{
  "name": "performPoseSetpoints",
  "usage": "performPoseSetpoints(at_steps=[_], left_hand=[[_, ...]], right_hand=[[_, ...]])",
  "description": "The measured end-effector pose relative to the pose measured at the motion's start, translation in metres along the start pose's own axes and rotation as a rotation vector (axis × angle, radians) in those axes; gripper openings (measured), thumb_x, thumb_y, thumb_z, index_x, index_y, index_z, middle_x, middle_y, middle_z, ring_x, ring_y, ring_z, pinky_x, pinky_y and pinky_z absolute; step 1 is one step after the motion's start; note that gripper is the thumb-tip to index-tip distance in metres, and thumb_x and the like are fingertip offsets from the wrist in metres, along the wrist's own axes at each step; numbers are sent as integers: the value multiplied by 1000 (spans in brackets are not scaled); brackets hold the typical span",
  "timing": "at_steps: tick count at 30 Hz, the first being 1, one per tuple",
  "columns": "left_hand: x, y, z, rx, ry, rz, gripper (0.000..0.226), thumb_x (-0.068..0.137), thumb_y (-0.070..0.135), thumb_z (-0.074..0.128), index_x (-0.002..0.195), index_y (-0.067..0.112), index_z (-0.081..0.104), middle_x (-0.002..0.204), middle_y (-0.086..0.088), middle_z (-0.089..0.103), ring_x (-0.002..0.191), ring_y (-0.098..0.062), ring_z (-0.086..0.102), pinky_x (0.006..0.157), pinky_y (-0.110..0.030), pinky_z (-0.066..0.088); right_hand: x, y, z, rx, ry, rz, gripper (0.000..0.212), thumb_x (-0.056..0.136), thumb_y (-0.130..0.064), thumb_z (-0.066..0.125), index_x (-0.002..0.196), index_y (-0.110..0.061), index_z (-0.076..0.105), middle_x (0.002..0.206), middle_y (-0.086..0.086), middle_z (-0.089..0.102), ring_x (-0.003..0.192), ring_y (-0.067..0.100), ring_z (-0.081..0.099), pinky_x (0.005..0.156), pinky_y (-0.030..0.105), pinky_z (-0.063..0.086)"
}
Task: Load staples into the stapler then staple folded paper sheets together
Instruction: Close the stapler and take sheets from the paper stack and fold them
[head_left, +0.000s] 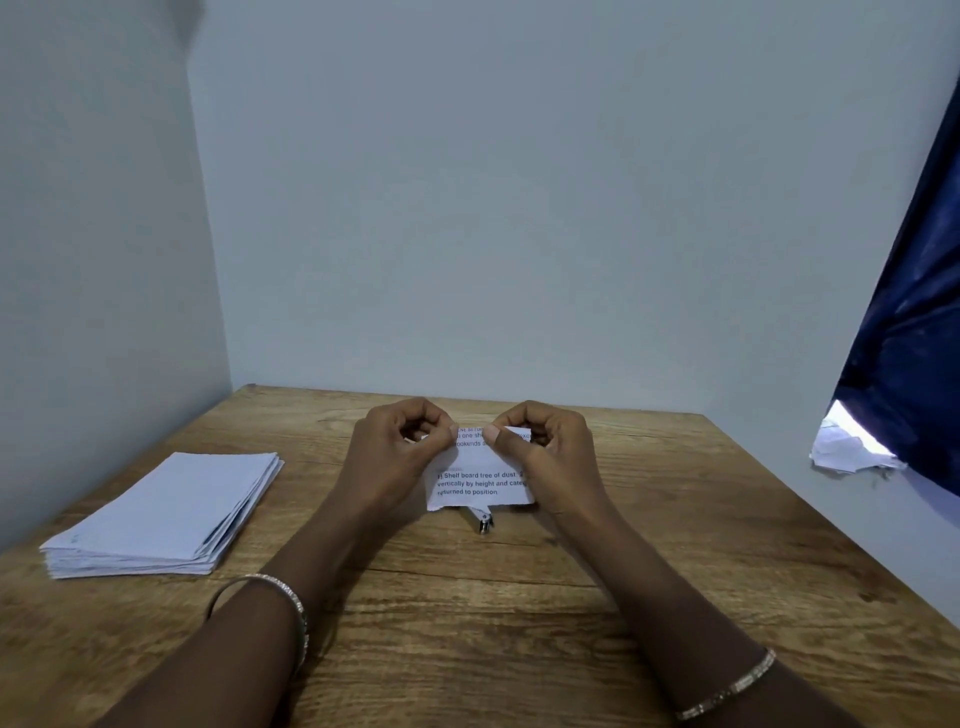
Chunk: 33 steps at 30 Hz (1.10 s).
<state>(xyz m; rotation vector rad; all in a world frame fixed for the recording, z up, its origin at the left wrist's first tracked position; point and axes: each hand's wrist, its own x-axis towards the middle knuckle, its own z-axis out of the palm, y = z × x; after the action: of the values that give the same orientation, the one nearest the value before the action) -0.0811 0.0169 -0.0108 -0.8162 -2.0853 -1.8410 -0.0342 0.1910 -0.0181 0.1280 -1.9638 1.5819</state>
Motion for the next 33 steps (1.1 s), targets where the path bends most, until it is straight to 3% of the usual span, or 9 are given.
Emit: performPoseSetpoints(at_steps=[6,12,15,17,20,21,25,29,33], left_hand=[[2,-4,-5,139,7,18,16,86,9,72,72,16,73,68,4,71,61,1,56,57,-9,42],[2,-7,-9,216,71,25,11,85,9,70,75,13,73,73,-1,74,70,-12,65,61,-8,44],[2,-8,-15,228,149,37,12,87,14,70,77,19,72,77,7,74,74,-5,65,63,-7,43],[1,-7,-17,273,183,87,9,90,20,70,82,25,71,84,13,73,81,-2,64,67,-16,44],[-1,-2,-13,418,180,239,10,92,31,67,100,32,74,103,17,70,100,-9,59,80,-30,46],[-2,-2,-11,474,166,290,16,91,35,66,105,34,74,107,15,68,106,-11,57,84,-32,44],[-4,1,-4,598,148,371,17,85,41,69,101,41,74,120,16,60,117,-12,48,91,-35,30],[-2,1,-5,615,146,398,11,86,44,63,91,40,72,127,15,59,120,-14,47,92,-40,30],[-2,2,-5,649,138,403,10,87,42,60,90,37,68,135,13,54,124,-17,45,91,-38,25]], right_hand=[[4,1,-5,17,10,51,12,71,-27,81,70,-18,73,65,3,69,67,30,68,59,40,51],[5,-4,-14,42,55,97,13,70,-25,82,69,-15,74,70,6,71,74,39,73,61,45,53],[7,-9,-25,89,122,119,14,73,-22,82,70,-12,73,72,9,72,75,40,74,61,46,56],[6,-12,-31,66,148,94,12,77,-16,82,70,-12,73,71,9,72,79,46,73,63,47,56],[1,-16,-27,-4,111,62,12,82,-12,81,72,-14,74,80,13,73,83,49,72,65,63,60],[0,-18,-23,-36,90,41,12,83,-13,81,73,-14,74,81,13,74,82,44,74,64,61,61],[-6,-28,-10,-183,-3,-120,10,85,-14,79,76,-16,74,75,1,73,74,19,71,57,28,51],[-11,-35,-3,-308,-48,-222,9,88,-18,76,80,-18,74,79,-5,73,82,18,68,74,36,53],[-9,-37,-6,-360,-15,-248,4,87,-17,77,83,-16,78,83,-7,75,86,14,65,74,33,49]])
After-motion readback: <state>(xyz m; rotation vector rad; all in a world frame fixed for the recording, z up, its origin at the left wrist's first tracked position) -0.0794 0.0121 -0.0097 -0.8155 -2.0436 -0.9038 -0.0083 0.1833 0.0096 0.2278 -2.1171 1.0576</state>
